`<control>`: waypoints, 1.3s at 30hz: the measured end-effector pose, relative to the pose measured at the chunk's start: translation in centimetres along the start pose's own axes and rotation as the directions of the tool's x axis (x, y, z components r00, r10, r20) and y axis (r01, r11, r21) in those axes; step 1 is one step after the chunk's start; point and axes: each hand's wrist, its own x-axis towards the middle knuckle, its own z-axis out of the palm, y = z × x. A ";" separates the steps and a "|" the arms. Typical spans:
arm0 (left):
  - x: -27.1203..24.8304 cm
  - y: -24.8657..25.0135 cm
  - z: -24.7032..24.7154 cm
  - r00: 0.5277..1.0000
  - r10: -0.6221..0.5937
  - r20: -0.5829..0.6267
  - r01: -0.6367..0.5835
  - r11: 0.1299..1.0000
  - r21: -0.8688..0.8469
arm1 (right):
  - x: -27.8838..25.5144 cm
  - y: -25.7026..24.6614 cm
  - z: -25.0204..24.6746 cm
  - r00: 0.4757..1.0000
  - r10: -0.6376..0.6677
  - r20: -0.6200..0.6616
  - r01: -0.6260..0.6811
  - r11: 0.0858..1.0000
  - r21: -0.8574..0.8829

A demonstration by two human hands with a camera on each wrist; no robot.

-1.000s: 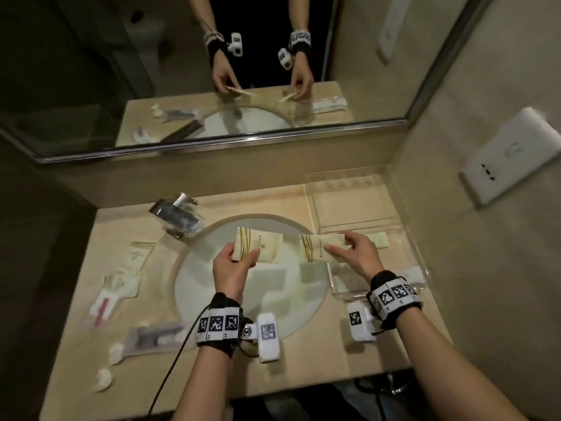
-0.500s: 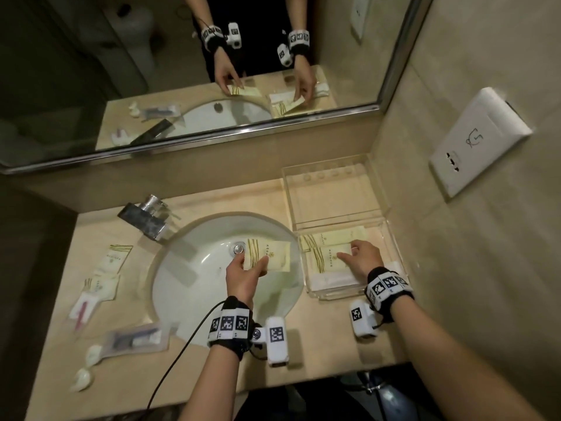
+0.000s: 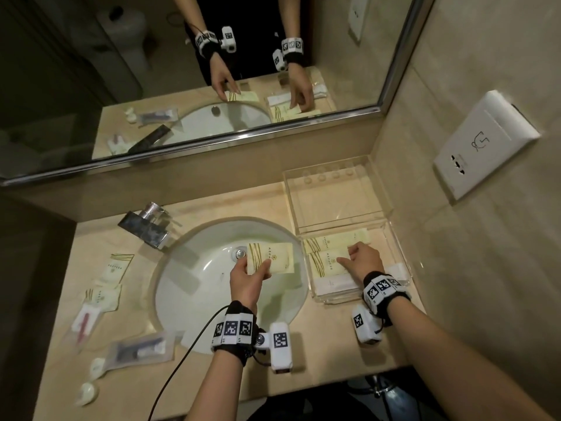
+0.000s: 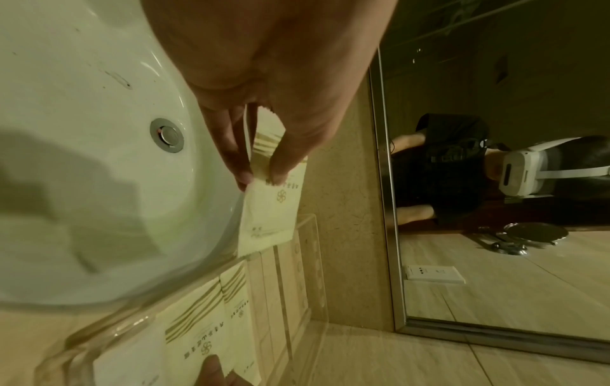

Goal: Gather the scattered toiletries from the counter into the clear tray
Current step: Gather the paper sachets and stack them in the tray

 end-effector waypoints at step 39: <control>1.6 -1.2 7.6 0.942 0.042 0.333 -0.193 0.879 0.435 | 0.7 1.8 -1.6 0.997 -0.022 0.076 0.004 0.974 0.227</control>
